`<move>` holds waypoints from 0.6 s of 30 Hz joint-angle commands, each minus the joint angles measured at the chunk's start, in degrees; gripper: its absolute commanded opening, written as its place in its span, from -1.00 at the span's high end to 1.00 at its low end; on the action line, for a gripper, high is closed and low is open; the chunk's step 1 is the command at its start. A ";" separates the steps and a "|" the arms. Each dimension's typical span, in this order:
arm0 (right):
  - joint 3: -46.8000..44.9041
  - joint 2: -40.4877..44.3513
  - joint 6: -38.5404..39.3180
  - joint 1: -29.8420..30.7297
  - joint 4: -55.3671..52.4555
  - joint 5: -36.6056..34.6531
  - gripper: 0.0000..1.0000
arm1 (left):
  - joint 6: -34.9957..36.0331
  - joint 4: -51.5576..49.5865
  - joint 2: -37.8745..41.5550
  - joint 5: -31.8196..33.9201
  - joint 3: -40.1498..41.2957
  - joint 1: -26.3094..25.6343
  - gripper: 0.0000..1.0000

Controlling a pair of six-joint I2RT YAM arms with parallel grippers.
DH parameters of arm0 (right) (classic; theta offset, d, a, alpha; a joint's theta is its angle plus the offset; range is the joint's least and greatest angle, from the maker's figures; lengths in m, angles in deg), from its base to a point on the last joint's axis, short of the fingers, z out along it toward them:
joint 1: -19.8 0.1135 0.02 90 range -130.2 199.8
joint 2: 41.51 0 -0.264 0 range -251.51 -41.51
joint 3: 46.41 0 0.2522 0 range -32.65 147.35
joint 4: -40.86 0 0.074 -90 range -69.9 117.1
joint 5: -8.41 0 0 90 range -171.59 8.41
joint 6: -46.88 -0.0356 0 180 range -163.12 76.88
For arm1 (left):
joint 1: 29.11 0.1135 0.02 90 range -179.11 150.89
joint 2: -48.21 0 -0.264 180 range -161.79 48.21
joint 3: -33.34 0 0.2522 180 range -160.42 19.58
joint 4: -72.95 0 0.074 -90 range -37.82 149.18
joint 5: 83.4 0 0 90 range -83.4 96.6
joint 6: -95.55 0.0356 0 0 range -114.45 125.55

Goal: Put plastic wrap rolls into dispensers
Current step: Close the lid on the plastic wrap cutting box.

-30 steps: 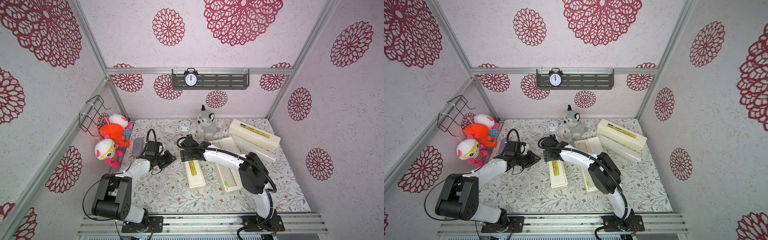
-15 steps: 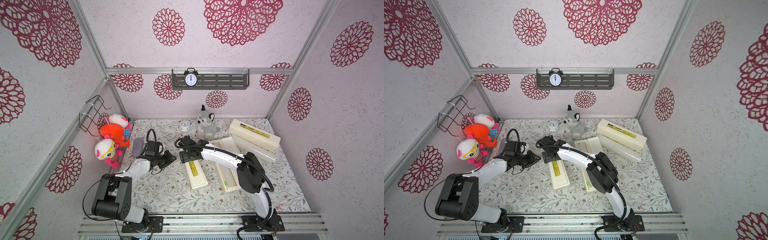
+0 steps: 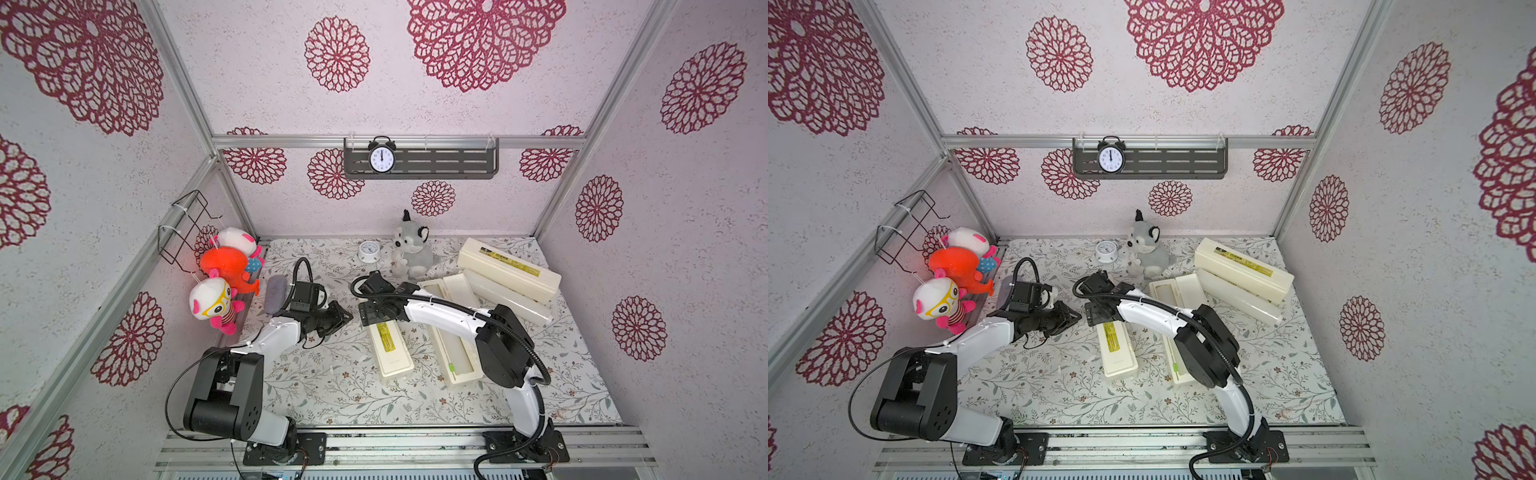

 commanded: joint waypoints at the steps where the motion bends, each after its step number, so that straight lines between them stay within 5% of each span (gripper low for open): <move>1: -1.47 0.38 -1.75 -0.68 0.15 3.71 -0.72 | -0.23 1.25 -0.74 -0.25 -0.98 0.13 0.53; 10: -2.58 0.19 -2.18 -0.26 -1.26 0.20 -0.73 | -1.43 2.98 -2.02 -0.47 -2.79 0.20 0.46; 18: -2.34 0.01 -2.35 0.18 -1.63 -0.05 -0.73 | -5.08 11.30 -6.37 -3.08 -7.31 0.29 -0.08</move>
